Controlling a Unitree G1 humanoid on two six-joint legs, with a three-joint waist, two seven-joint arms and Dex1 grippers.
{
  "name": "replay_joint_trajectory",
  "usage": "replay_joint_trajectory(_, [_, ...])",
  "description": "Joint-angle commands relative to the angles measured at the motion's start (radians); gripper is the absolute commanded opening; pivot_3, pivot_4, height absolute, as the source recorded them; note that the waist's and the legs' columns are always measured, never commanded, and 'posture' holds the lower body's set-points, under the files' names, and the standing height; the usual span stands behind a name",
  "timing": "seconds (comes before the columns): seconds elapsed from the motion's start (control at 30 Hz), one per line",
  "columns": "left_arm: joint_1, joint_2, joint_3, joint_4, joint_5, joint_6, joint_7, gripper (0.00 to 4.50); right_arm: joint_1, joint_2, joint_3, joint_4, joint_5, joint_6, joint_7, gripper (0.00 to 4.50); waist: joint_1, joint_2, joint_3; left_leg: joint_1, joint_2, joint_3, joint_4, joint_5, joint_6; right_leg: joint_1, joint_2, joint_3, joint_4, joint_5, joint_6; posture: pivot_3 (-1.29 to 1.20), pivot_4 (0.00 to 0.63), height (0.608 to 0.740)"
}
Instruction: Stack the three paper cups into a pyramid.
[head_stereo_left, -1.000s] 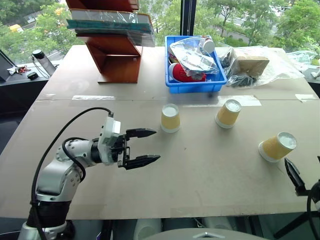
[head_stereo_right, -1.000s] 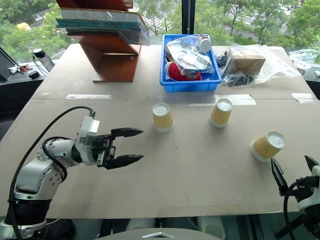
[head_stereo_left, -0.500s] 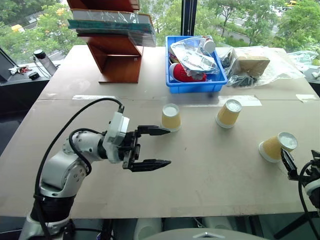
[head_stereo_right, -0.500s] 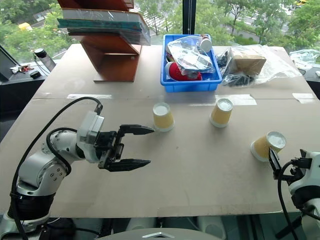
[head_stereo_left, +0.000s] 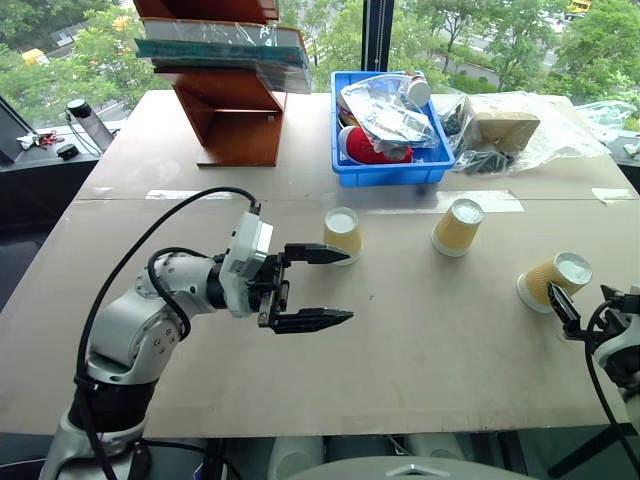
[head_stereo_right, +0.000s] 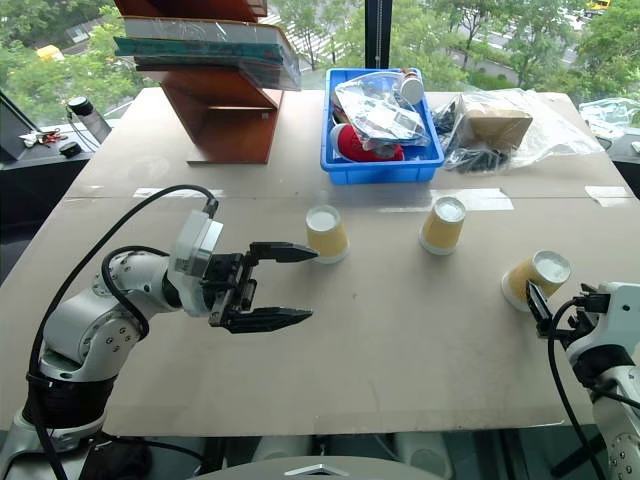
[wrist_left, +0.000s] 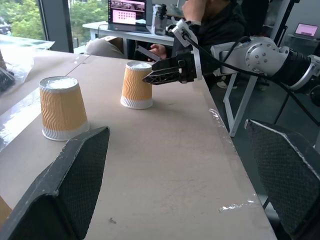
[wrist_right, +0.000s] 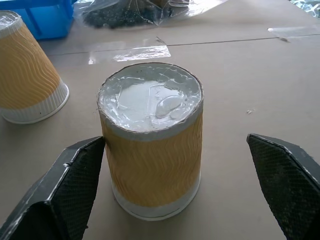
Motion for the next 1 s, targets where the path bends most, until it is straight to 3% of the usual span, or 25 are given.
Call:
replay_joint_trajectory(0.03, [0.001, 0.009, 0.029, -0.02, -0.015, -0.007, 0.01, 4.46, -0.03, -0.014, 0.001, -0.004, 0.008, -0.021, 0.018, 4.5, 0.0, 0.0, 0.0, 0.0, 0.0, 0.0, 0.0, 0.0, 0.0, 0.0, 0.0, 0.0, 0.0, 0.0, 0.0, 0.0, 0.15, 0.74])
replay_joint_trajectory(0.57, [0.084, 0.011, 0.06, -0.009, 0.009, -0.083, -0.019, 4.46, -0.101, -0.019, 0.017, 0.029, -0.003, -0.009, 0.017, 4.5, 0.0, 0.0, 0.0, 0.0, 0.0, 0.0, 0.0, 0.0, 0.0, 0.0, 0.0, 0.0, 0.0, 0.0, 0.0, 0.0, 0.15, 0.74])
replay_joint_trajectory(0.7, [0.089, 0.009, 0.057, -0.002, 0.014, -0.097, -0.02, 4.5, -0.105, -0.027, 0.016, 0.034, -0.007, -0.005, 0.02, 3.28, 0.0, 0.0, 0.0, 0.0, 0.0, 0.0, 0.0, 0.0, 0.0, 0.0, 0.0, 0.0, 0.0, 0.0, 0.0, 0.0, 0.15, 0.74])
replay_joint_trajectory(0.77, [0.089, 0.008, 0.055, 0.007, 0.016, -0.103, -0.022, 4.5, -0.104, -0.035, 0.016, 0.03, -0.009, -0.003, 0.023, 2.33, 0.0, 0.0, 0.0, 0.0, 0.0, 0.0, 0.0, 0.0, 0.0, 0.0, 0.0, 0.0, 0.0, 0.0, 0.0, 0.0, 0.15, 0.74])
replay_joint_trajectory(0.93, [0.093, 0.001, 0.057, 0.052, 0.026, -0.123, -0.028, 4.5, -0.089, -0.073, 0.006, -0.012, 0.007, 0.012, 0.051, 2.33, 0.0, 0.001, 0.0, 0.0, 0.0, 0.0, 0.0, 0.0, 0.0, 0.0, 0.0, 0.0, 0.0, 0.0, 0.0, 0.0, 0.15, 0.74])
replay_joint_trajectory(1.0, [0.112, 0.001, 0.069, 0.088, 0.032, -0.138, -0.036, 4.5, -0.047, -0.141, 0.025, -0.104, 0.052, 0.039, 0.14, 2.33, 0.0, 0.004, 0.002, 0.0, 0.0, 0.0, 0.0, 0.0, 0.0, 0.0, 0.0, 0.0, 0.0, 0.0, 0.0, 0.0, 0.15, 0.74])
